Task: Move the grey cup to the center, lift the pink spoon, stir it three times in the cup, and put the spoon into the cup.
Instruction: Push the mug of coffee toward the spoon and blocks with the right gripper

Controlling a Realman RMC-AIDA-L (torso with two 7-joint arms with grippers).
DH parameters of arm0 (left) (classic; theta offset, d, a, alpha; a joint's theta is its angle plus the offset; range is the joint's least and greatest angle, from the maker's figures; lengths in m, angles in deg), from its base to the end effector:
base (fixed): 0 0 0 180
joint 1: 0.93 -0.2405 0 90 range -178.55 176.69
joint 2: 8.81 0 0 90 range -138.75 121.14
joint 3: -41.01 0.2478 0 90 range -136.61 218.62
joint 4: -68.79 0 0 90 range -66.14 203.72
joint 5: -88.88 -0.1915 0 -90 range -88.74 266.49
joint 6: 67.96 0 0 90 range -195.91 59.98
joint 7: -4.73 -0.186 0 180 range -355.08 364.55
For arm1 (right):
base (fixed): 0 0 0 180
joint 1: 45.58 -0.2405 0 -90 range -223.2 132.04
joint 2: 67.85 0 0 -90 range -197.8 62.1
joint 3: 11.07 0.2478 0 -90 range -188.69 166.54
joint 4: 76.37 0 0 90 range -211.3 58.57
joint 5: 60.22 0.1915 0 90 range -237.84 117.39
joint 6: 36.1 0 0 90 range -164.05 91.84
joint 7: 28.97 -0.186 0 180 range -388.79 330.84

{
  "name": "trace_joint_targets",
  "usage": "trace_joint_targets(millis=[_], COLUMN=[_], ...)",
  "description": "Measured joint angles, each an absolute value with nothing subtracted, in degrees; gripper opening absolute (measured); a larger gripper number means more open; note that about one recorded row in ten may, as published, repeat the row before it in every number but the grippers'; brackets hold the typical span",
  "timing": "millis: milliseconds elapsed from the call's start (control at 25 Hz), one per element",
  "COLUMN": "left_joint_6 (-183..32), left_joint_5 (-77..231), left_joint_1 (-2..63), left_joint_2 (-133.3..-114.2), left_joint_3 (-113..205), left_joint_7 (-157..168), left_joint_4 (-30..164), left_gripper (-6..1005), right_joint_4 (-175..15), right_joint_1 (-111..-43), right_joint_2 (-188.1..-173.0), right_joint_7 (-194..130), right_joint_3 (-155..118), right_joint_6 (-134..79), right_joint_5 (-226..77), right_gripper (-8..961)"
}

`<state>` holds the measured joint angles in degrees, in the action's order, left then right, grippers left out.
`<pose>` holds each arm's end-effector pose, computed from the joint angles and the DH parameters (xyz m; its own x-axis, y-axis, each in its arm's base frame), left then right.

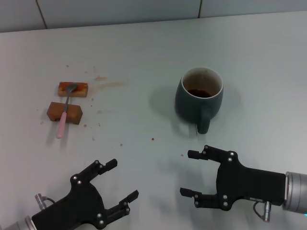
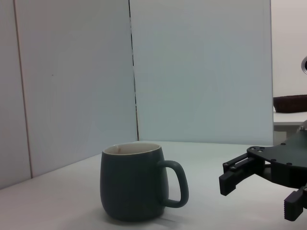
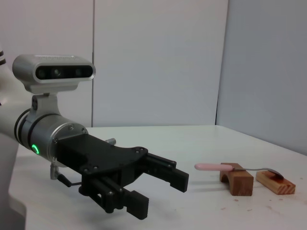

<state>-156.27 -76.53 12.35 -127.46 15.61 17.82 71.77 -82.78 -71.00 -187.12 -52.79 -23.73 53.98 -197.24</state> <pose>-0.2726 0.1915 -0.1011 0.7893 -0.0113 0.6139 0.3220 -0.8437 -0.4295 0.2532 0.2297 -0.1022 0.8344 0.0365 -0.5500 -0.1399 -0.9511 -0.2753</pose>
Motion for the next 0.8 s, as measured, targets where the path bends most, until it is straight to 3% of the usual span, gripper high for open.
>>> trace_joint_targets(millis=[800], left_joint_6=[-156.4], left_joint_5=[-76.5], left_joint_1=[12.3], left_joint_2=[-127.37], left_joint_3=[15.5], left_joint_7=[17.8], left_joint_4=[71.8], left_gripper=[800], right_joint_4=[-82.4], right_joint_1=[-71.1], right_joint_2=[-187.12], right_joint_7=[-52.8], right_joint_3=[-23.7], right_joint_6=[54.0], right_joint_5=[-197.2], right_gripper=[815])
